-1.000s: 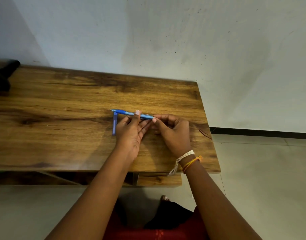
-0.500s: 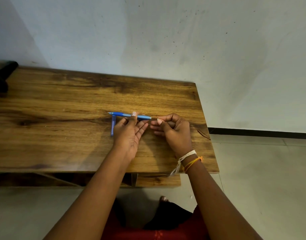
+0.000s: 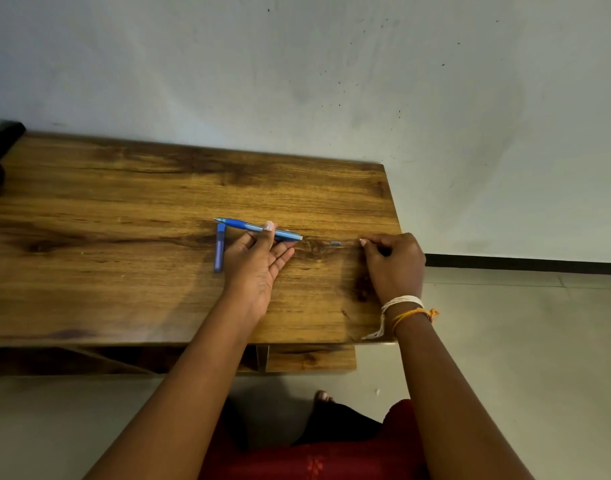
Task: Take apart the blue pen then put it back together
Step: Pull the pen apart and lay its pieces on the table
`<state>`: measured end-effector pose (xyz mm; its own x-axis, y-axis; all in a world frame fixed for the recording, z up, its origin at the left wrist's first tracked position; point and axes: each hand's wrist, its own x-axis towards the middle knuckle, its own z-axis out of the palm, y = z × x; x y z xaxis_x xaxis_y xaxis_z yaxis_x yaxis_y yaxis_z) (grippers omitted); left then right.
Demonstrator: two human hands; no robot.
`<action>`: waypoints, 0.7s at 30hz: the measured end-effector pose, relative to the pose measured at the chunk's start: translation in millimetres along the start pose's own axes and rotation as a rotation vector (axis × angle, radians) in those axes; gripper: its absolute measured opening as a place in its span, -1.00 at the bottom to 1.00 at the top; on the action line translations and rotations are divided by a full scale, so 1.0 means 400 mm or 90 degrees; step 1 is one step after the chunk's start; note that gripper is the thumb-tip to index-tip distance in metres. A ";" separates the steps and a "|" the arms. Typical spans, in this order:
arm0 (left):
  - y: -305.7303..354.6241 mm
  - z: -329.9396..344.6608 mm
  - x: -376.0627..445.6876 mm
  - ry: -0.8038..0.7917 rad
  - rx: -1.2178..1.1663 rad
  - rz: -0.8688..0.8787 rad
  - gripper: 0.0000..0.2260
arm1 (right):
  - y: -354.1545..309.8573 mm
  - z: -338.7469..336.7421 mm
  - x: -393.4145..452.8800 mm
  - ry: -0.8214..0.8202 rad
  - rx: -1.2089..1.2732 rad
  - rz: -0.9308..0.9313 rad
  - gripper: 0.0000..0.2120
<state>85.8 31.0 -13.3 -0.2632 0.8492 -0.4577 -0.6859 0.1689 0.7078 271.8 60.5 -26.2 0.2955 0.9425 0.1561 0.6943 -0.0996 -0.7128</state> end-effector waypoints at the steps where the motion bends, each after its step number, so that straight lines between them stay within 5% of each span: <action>1: 0.000 0.000 0.000 -0.002 0.002 0.000 -0.89 | 0.001 0.001 0.000 -0.002 -0.001 0.004 -0.82; 21: 0.005 -0.004 0.001 0.001 -0.018 -0.007 -0.90 | -0.034 0.001 -0.005 0.037 0.094 0.054 -0.83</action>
<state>83.2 30.9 -12.8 -0.2557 0.8469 -0.4662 -0.7079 0.1644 0.6869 261.5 60.0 -16.9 0.3884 0.9126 0.1275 0.5623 -0.1251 -0.8174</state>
